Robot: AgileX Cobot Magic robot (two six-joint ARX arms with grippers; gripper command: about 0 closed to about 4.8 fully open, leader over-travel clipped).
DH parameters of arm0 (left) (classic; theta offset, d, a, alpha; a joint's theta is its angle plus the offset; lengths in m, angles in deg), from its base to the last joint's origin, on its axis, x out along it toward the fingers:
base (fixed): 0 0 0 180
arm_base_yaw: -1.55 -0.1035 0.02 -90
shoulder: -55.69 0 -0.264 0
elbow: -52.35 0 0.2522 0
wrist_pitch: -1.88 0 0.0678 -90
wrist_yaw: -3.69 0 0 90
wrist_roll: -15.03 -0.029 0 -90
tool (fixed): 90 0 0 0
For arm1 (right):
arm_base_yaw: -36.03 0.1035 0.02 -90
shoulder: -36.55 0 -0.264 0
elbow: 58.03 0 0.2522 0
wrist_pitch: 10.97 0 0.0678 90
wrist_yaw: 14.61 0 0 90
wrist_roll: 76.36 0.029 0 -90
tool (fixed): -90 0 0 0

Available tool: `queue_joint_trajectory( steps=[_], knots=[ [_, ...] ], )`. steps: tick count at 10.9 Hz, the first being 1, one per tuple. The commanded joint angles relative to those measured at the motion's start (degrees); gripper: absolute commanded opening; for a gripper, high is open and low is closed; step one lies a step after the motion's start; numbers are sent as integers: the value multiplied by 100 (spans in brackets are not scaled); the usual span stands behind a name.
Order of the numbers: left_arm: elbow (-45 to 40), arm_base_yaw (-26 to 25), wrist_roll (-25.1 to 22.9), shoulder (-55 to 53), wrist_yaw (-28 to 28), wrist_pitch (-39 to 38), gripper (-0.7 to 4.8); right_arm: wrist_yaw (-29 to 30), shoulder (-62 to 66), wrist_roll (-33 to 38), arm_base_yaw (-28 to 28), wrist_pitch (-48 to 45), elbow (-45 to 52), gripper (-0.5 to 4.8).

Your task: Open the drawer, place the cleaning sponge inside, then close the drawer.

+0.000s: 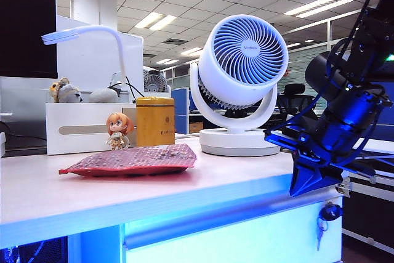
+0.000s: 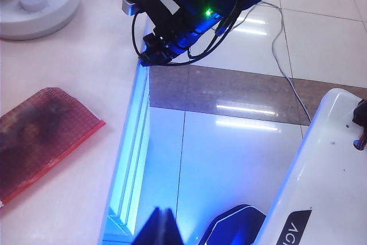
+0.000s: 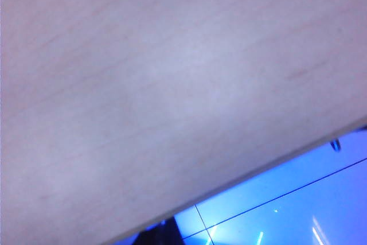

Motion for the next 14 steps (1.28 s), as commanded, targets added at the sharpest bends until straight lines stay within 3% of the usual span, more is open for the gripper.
queue_joint_trajectory(
  steps=[1, 5, 8, 11, 13, 14],
  knots=[
    [24, -4, -20, 4, -20, 52, -5, 142, -28, -4, 13, 103, -70, -6],
    [24, -4, -46, 7, -348, -131, -5, 98, -544, -367, 13, 599, -77, -6],
    [142, -4, 11, 107, -223, -140, -5, -284, -1893, -619, 17, 922, -105, -6],
    [479, -4, 24, 485, 546, 7, -5, -422, -3556, -623, 20, 1687, -201, -6],
    [498, -4, 179, 1021, 1156, -116, -5, -1193, -4758, -966, 225, 1749, -136, -6],
    [461, -4, 299, 1473, 1663, -402, -5, -1821, -5606, -1528, 350, 1617, 52, -6]
  ],
)
